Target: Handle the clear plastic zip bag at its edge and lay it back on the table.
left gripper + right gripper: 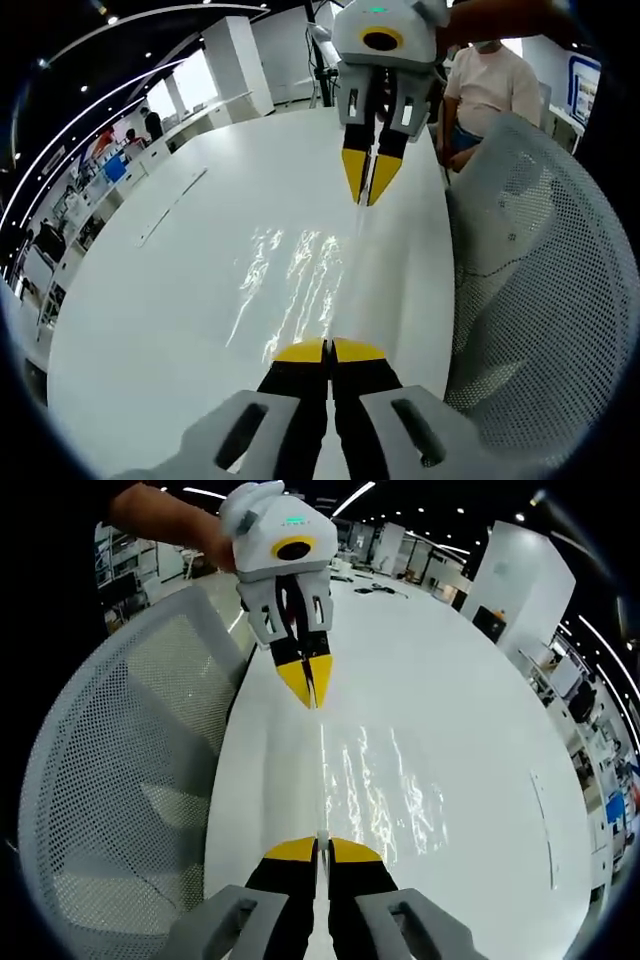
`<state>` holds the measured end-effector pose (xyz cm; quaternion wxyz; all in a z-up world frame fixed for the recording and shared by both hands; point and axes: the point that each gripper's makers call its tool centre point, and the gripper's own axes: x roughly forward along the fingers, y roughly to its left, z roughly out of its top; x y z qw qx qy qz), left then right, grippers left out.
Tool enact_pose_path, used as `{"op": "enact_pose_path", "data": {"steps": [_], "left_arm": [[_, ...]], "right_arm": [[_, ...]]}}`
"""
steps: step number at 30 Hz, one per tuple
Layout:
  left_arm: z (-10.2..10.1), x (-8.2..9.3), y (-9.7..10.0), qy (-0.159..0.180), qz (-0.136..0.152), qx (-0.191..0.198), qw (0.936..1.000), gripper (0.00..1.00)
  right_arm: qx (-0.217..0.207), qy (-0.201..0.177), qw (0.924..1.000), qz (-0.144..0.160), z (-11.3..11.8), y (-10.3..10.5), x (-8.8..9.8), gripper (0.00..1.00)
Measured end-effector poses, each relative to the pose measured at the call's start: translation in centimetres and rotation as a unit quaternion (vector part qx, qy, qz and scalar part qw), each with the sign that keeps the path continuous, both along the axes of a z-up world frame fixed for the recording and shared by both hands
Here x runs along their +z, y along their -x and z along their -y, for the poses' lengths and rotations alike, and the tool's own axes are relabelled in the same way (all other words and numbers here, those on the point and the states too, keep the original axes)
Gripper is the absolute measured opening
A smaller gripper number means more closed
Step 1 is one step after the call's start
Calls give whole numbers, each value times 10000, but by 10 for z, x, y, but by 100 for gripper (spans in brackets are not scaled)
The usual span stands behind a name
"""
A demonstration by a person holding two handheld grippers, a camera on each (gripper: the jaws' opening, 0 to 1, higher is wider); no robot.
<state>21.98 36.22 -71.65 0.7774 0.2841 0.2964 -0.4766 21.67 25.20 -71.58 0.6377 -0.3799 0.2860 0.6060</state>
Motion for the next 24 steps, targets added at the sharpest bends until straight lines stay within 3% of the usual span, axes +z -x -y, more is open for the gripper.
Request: {"op": "enact_pose_path", "data": {"steps": [14, 24], "left_arm": [[-1, -3, 1, -38, -30, 10, 10000, 0], [-1, -3, 1, -91, 233, -162, 9996, 0]], "right_arm": [[-59, 93, 9999, -14, 9, -2, -4, 0], [27, -41, 10000, -41, 9, 3, -3, 0]]}}
